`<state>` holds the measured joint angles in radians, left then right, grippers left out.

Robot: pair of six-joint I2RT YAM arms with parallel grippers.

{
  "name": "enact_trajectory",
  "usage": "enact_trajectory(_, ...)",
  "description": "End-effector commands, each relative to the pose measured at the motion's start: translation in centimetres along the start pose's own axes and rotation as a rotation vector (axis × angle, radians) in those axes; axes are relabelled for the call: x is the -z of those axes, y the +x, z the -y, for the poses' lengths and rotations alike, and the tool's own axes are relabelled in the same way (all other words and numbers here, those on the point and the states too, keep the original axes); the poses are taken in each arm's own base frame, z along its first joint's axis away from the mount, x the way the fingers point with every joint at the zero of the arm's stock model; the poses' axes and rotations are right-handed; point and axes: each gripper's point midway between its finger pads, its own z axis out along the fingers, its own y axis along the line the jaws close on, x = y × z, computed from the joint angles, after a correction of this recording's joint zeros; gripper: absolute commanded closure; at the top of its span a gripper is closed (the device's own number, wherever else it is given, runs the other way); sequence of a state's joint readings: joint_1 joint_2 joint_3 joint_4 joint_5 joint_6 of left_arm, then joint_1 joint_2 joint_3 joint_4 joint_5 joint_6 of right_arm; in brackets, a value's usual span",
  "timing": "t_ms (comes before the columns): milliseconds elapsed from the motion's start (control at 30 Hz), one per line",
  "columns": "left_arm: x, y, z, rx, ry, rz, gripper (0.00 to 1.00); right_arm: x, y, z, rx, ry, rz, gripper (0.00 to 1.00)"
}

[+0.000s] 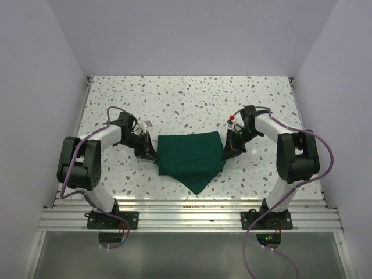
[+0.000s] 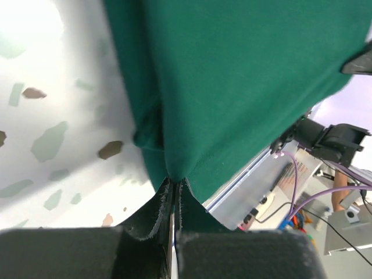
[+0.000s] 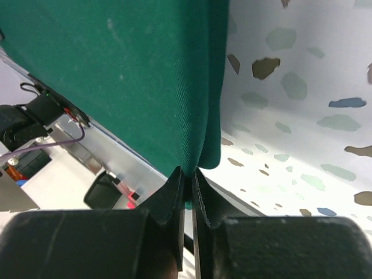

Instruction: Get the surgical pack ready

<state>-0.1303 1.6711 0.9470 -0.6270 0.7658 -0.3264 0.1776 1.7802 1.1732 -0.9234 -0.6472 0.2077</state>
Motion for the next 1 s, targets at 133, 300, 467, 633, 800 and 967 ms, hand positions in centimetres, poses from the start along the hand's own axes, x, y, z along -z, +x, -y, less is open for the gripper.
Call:
enact_trajectory(133,-1.0,0.9,-2.7,0.036,-0.066,-0.062,0.92,0.0,1.0,0.4,-0.02,0.017,-0.03,0.66)
enact_trajectory(300,-1.0,0.9,-3.1,0.031,-0.087,-0.081,0.78,0.5,1.4,0.8,-0.033,0.06,-0.043,0.42)
enact_trajectory(467,0.5,-0.4,-1.7,-0.026,-0.095,-0.002,0.69,0.5,3.5,0.8,-0.043,0.047,-0.06,0.42)
enact_trajectory(633,2.3,-2.3,-1.0,-0.082,-0.145,0.084,0.65,-0.5,6.6,1.0,0.016,0.106,-0.08,0.65)
enact_trajectory(800,3.7,-4.0,-1.4,-0.093,-0.194,0.154,0.67,-3.2,8.6,0.1,0.016,0.102,-0.073,0.94)
enact_trajectory(967,4.2,-5.0,-1.7,-0.091,-0.209,0.179,0.7,-4.5,7.5,0.2,0.124,0.176,0.024,1.0)
